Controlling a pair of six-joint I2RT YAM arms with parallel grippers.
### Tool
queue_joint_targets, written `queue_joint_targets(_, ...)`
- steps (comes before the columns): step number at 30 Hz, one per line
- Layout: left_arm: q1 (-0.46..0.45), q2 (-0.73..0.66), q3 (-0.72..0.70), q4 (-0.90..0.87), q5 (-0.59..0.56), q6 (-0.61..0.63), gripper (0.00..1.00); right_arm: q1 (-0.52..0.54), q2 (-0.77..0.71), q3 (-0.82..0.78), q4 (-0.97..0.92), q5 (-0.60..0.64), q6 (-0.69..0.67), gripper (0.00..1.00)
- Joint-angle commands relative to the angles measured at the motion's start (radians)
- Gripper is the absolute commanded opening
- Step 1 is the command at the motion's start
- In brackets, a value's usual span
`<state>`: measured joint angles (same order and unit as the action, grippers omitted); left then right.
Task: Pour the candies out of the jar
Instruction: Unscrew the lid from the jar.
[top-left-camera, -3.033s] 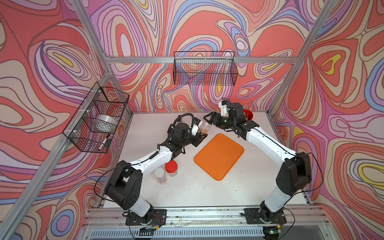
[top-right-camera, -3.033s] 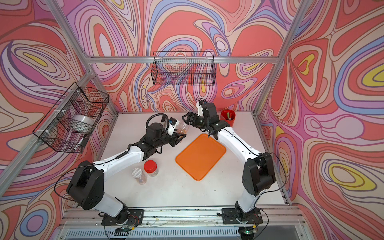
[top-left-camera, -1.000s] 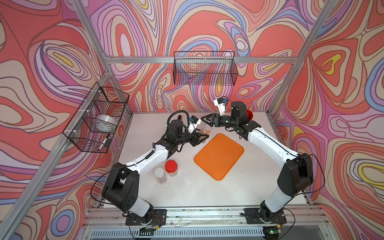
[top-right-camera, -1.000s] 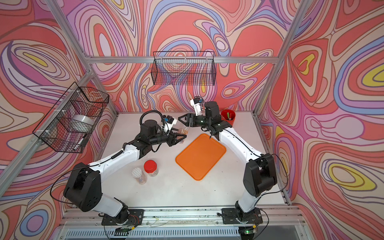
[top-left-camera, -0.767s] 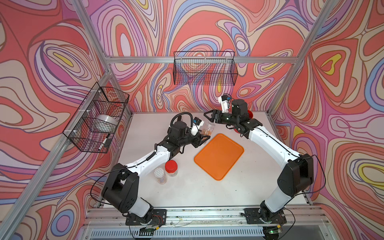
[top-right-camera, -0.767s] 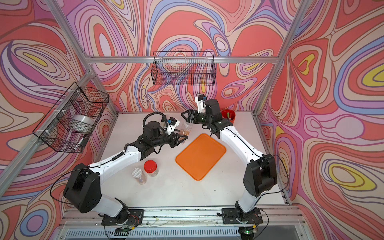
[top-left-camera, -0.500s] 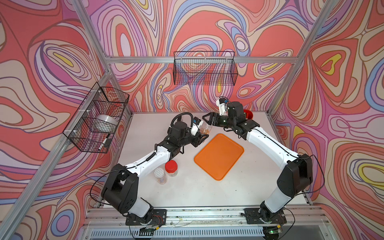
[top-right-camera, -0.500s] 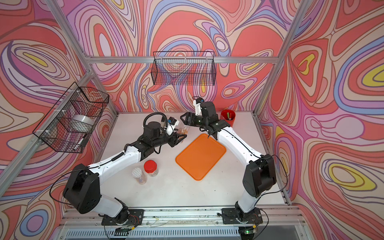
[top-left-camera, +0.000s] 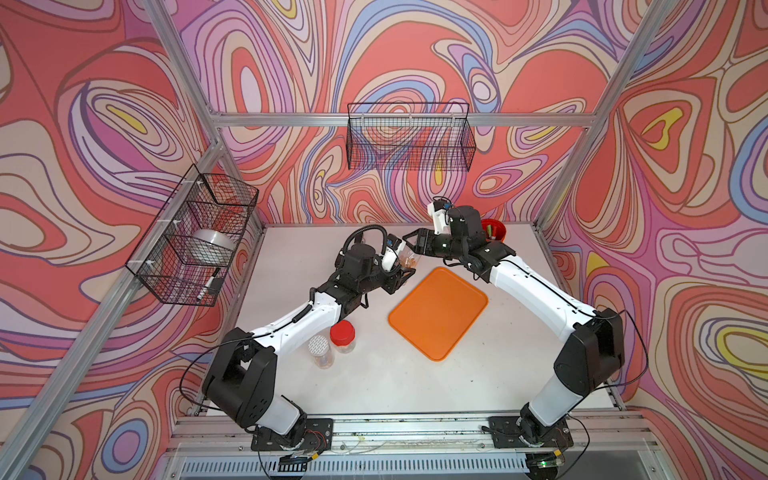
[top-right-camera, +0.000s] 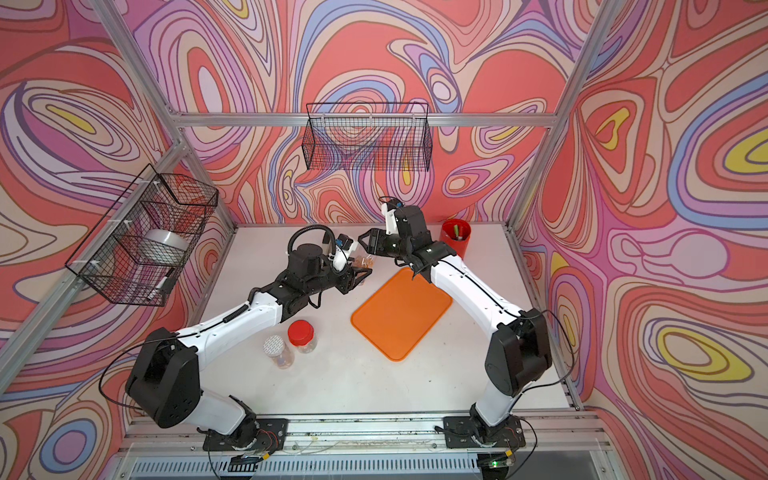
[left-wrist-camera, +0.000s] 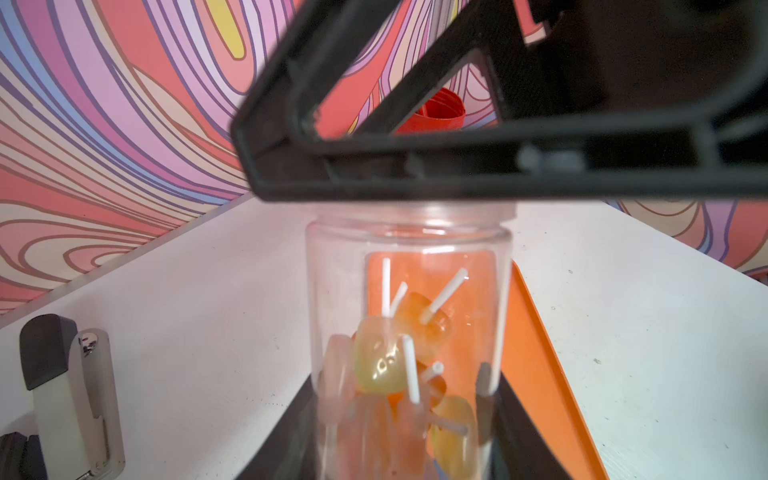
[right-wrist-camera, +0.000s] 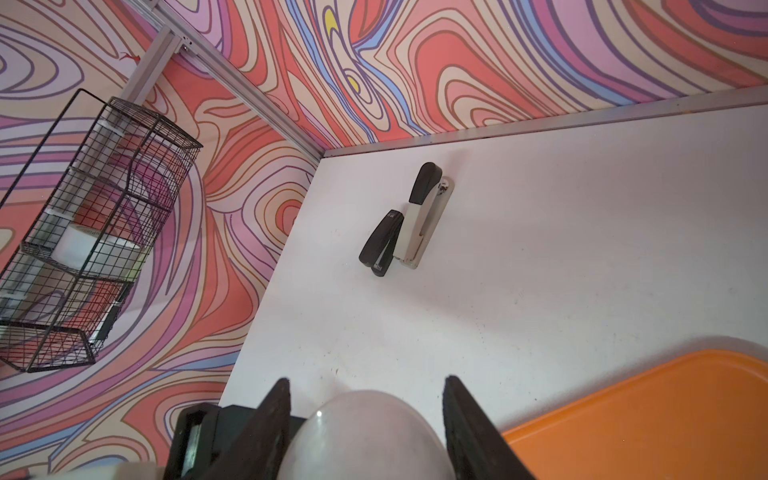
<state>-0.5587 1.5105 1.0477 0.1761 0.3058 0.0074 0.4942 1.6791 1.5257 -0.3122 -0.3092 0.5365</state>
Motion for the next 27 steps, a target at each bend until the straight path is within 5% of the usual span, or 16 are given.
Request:
queue_joint_targets(1,-0.005,-0.024,0.029,0.019,-0.009,0.003,0.0,0.007,-0.008,-0.011,0.016,-0.016,-0.002,0.39)
queue_joint_targets(6,0.011,-0.03,0.034,0.03,0.111,-0.011,0.0,0.004,-0.025,-0.028,0.064,-0.131,-0.13,0.3)
queue_joint_targets(11,0.085,-0.047,0.009,0.139,0.434,-0.114,0.0,-0.021,-0.055,-0.035,0.105,-0.472,-0.288,0.27)
queue_joint_targets(15,0.088,-0.072,0.015,0.103,0.492,-0.091,0.0,-0.043,-0.066,-0.036,0.097,-0.614,-0.324,0.24)
queue_joint_targets(24,0.088,-0.082,0.007,0.074,0.471,-0.069,0.0,-0.053,-0.055,-0.038,0.117,-0.616,-0.294,0.24)
queue_joint_targets(27,0.085,-0.081,0.011,0.058,0.43,-0.062,0.0,-0.06,-0.047,-0.018,0.105,-0.511,-0.232,0.36)
